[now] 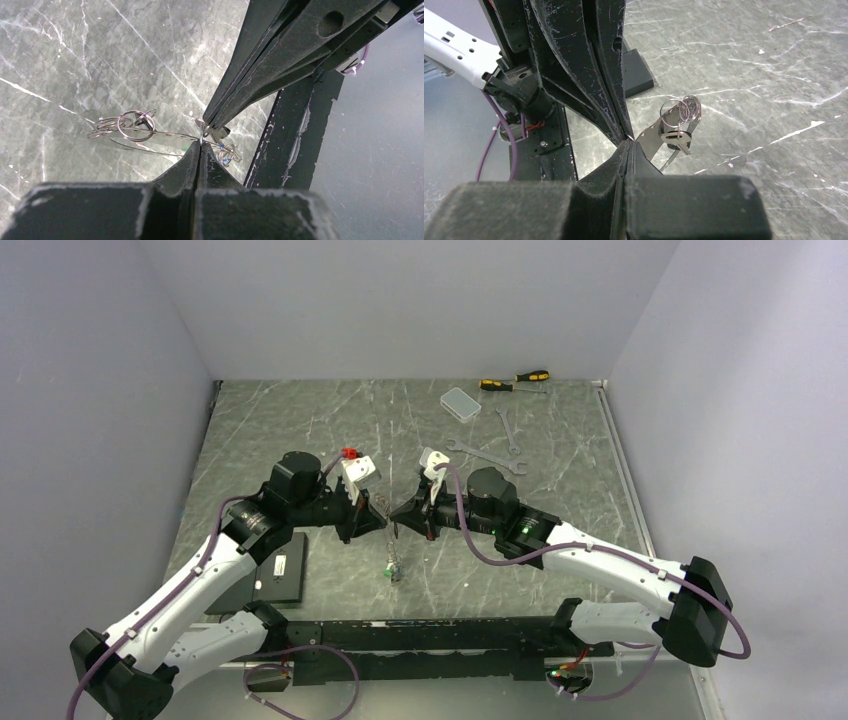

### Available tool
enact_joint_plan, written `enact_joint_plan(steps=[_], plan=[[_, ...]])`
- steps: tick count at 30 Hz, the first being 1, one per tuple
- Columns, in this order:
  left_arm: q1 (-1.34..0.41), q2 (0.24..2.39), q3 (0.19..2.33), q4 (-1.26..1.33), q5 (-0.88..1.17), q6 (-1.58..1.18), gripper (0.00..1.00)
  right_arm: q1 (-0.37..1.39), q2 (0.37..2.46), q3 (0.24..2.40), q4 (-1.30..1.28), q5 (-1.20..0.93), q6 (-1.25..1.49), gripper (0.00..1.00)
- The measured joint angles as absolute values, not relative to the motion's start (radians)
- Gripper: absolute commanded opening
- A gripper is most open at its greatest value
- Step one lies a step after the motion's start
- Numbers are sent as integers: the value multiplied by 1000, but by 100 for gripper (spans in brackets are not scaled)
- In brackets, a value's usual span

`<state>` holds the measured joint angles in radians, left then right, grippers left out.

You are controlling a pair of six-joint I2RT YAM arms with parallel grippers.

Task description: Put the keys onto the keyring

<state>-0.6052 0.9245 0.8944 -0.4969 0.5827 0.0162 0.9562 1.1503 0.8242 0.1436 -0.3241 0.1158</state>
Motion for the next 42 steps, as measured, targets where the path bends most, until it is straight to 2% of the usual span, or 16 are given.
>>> enact_joint_plan(steps=[42], plan=[[-599,905,894,-482,586,10,0,956,1150,825,139,-267,135,0]])
